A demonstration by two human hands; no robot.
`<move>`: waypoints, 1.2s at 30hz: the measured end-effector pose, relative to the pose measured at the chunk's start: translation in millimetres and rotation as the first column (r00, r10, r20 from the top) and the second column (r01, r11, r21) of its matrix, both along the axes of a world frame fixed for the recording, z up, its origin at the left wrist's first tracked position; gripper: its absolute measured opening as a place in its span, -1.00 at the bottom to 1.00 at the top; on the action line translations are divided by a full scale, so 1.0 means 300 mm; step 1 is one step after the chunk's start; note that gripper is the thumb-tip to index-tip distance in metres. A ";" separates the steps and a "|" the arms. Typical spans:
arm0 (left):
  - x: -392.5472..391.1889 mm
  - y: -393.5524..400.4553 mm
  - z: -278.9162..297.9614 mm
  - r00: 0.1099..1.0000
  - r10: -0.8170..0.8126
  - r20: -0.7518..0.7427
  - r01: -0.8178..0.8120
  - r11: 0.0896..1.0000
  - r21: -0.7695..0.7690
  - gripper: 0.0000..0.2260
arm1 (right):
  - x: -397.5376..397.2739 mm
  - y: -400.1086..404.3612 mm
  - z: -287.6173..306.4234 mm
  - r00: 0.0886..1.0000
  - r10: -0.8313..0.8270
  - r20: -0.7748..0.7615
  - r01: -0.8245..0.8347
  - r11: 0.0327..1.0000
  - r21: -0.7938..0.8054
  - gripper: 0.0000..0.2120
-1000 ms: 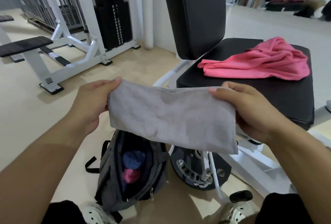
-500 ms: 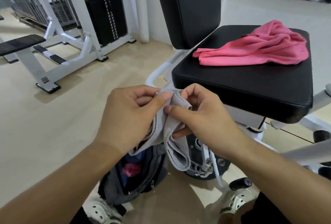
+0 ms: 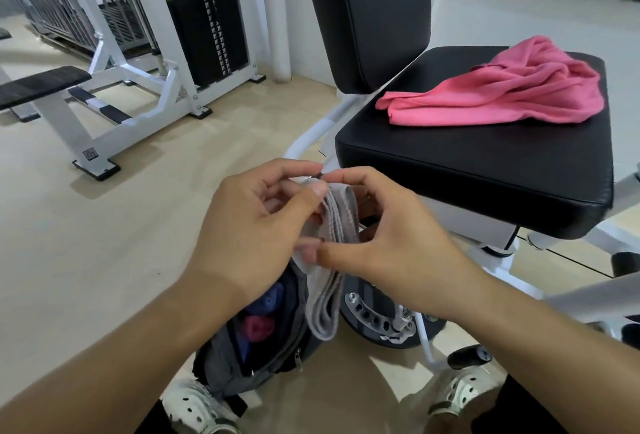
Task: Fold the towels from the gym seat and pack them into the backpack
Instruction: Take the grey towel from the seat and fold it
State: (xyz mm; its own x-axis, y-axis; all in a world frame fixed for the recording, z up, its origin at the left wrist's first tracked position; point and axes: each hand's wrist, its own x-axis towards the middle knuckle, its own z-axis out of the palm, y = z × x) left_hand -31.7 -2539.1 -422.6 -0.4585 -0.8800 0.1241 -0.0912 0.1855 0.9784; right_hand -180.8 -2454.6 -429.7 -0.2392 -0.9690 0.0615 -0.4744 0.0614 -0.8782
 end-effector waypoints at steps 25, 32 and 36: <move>0.071 -0.125 -0.025 0.882 -0.458 0.109 0.445 0.886 0.128 -0.76 | -0.161 -0.003 0.095 0.958 0.253 -0.132 -0.230 0.959 0.168 -0.80; 0.040 -0.114 -0.025 0.936 -0.347 -0.066 0.353 0.916 0.191 -0.72 | -0.173 -0.010 0.100 0.995 0.072 -0.062 -0.069 0.996 0.063 -0.67; 0.007 -0.096 -0.024 0.950 -0.260 -0.174 0.299 0.919 0.259 -0.66 | -0.216 -0.014 0.108 0.967 0.084 0.240 -0.124 0.980 0.154 -0.35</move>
State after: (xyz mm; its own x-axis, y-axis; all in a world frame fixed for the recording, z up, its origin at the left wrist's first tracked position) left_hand -29.6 -2567.9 -429.8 -0.6870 -0.7260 -0.0303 0.0589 -0.0972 0.9935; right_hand -245.7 -2458.8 -397.4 -0.1252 -0.9810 -0.1482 -0.2709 0.1775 -0.9461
